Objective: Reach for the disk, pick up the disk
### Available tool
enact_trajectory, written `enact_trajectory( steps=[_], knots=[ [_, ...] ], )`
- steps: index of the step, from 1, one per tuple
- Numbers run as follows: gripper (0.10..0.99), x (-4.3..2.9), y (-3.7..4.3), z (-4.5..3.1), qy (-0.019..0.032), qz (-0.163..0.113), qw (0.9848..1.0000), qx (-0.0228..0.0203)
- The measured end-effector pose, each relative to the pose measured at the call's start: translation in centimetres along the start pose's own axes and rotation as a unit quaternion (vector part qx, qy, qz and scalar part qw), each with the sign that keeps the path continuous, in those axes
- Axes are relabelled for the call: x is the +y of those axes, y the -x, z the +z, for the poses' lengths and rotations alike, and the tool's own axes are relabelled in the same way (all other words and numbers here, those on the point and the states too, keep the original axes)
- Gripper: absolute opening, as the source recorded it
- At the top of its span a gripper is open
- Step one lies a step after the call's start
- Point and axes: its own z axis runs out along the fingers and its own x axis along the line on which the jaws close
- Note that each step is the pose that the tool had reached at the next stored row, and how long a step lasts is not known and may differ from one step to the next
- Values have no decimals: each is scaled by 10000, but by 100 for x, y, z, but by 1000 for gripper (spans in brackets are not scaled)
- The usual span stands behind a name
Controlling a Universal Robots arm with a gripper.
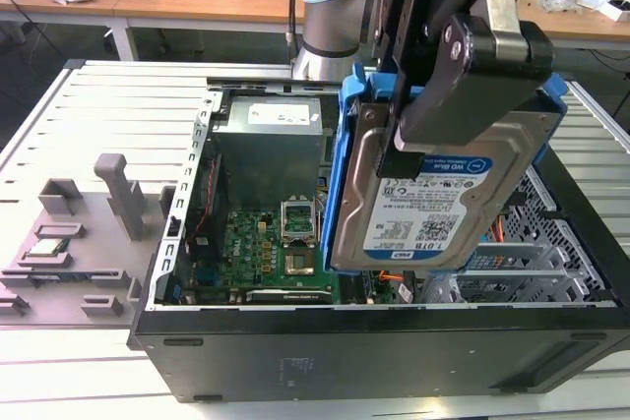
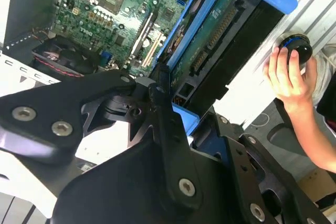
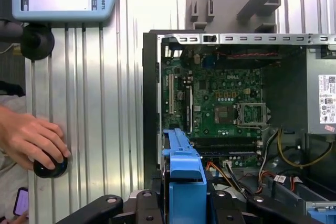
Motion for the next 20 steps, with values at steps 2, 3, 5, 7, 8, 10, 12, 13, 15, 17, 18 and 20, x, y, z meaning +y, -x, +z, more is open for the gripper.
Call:
enact_trajectory(
  steps=[2,3,5,7,8,10,12,13,15,17,18,20],
  knots=[
    [369,-26,66,0,0,1,10000,3],
    [369,-34,85,1,0,1,10000,4],
    [369,-72,172,4,0,0,10000,8],
    [369,-108,245,6,1,1,10000,14],
    [369,-129,275,9,1,1,10000,17],
    [369,-159,316,12,3,1,10000,21],
    [369,-197,361,19,5,1,10000,25],
    [369,-208,372,20,5,1,10000,26],
    [369,-227,393,24,6,2,10000,27],
    [369,-267,434,29,8,2,10000,31],
    [369,-291,459,35,9,2,10000,33],
    [369,-313,480,40,10,2,10000,36]
  ],
)
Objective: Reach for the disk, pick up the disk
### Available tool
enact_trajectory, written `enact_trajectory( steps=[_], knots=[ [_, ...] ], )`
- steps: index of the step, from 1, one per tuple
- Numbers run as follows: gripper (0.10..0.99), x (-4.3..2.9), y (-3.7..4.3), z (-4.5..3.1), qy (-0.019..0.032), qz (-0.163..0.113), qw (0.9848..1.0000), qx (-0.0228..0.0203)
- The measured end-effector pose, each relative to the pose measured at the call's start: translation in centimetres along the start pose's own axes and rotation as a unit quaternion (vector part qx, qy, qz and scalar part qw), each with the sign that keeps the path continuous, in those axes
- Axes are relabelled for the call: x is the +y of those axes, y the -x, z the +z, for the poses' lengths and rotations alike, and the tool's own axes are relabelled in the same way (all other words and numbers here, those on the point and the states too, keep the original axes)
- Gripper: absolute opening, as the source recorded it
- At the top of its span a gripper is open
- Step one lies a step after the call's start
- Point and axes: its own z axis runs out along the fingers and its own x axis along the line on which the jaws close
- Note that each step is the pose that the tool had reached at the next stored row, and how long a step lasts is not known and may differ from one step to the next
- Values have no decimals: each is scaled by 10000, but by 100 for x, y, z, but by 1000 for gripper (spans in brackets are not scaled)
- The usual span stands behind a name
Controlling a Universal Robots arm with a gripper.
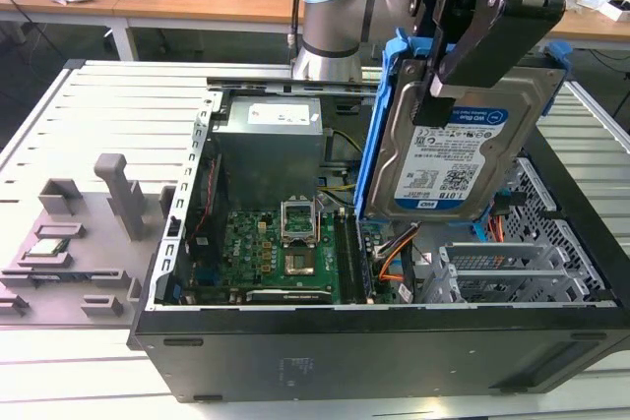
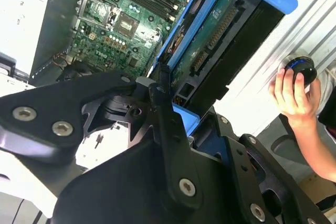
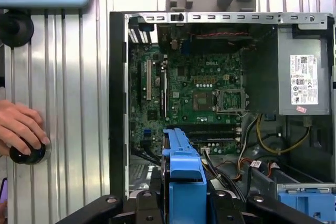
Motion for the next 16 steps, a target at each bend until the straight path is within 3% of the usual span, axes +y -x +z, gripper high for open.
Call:
enact_trajectory(
  steps=[7,16],
  knots=[
    [369,-82,87,86,14,1,10000,27],
    [369,-122,112,150,19,2,10000,38]
  ],
)
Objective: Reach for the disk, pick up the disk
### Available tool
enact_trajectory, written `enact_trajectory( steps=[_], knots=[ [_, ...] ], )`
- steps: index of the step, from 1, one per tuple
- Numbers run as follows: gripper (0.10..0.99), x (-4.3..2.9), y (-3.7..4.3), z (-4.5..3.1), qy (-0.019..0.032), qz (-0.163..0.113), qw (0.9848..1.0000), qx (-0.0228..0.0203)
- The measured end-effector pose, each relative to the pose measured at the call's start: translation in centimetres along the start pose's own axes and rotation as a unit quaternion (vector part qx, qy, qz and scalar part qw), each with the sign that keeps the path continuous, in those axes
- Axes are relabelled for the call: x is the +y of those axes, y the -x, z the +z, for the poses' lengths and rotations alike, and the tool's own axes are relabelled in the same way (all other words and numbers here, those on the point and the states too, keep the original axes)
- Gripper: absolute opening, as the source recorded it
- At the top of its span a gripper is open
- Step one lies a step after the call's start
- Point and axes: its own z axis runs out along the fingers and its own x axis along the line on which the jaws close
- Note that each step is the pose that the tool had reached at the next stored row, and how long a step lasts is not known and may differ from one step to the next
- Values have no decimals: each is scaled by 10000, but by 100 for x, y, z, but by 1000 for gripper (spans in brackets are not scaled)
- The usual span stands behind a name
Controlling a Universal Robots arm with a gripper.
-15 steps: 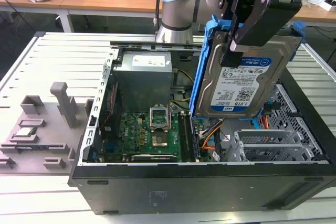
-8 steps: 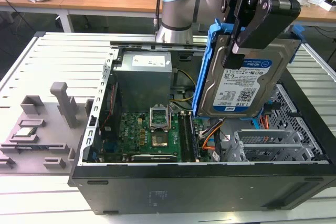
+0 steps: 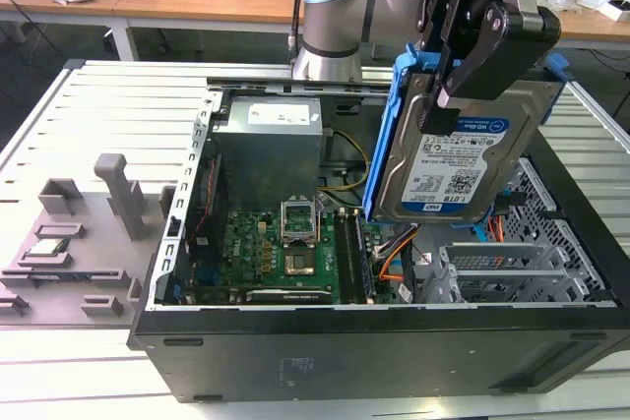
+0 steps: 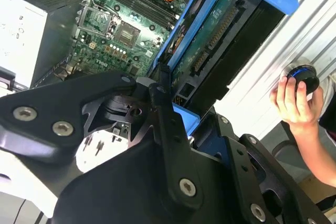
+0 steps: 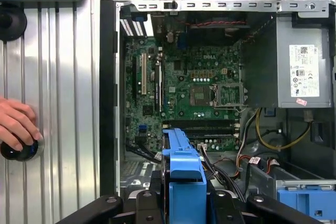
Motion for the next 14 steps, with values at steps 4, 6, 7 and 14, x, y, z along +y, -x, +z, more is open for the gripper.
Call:
enact_trajectory(
  steps=[4,6,7,14],
  knots=[
    [369,-30,10,53,5,0,10000,4],
    [369,-41,15,87,9,0,10000,6],
    [369,-44,16,99,11,0,10000,6],
    [369,-284,34,191,37,0,10000,14]
  ],
)
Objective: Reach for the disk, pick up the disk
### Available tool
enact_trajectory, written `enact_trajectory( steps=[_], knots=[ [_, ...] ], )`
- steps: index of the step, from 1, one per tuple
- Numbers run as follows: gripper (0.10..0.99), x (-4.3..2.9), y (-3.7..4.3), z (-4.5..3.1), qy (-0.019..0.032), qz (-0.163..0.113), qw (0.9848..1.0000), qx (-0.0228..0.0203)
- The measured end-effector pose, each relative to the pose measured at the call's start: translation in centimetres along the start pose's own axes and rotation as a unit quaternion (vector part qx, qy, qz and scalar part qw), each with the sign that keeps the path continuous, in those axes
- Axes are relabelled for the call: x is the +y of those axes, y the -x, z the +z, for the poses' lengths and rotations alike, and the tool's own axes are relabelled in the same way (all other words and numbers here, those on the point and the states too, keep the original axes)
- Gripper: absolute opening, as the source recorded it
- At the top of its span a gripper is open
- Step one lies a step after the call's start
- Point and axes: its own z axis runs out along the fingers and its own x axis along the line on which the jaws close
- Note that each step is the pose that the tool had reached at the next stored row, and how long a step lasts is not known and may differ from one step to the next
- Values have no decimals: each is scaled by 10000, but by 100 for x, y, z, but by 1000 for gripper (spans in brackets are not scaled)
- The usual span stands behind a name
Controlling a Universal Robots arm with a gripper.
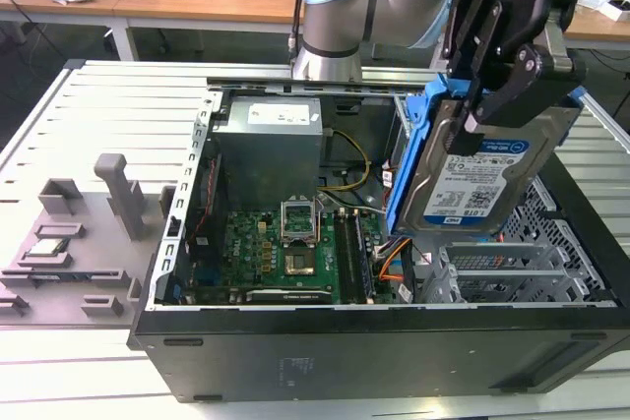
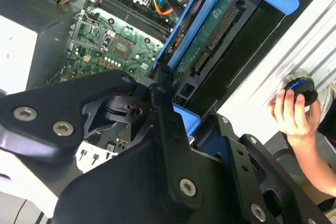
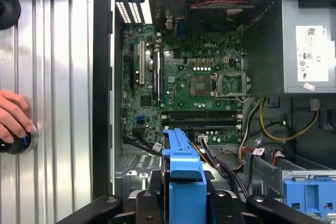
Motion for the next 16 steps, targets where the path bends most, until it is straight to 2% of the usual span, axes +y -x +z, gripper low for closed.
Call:
enact_trajectory(
  steps=[1,7,12,16],
  knots=[
    [369,-28,-5,4,1,0,10000,-1],
    [369,-91,-62,20,6,0,10000,0],
    [369,-183,-96,34,12,0,10000,1],
    [369,-294,-106,45,15,0,10000,2]
  ],
)
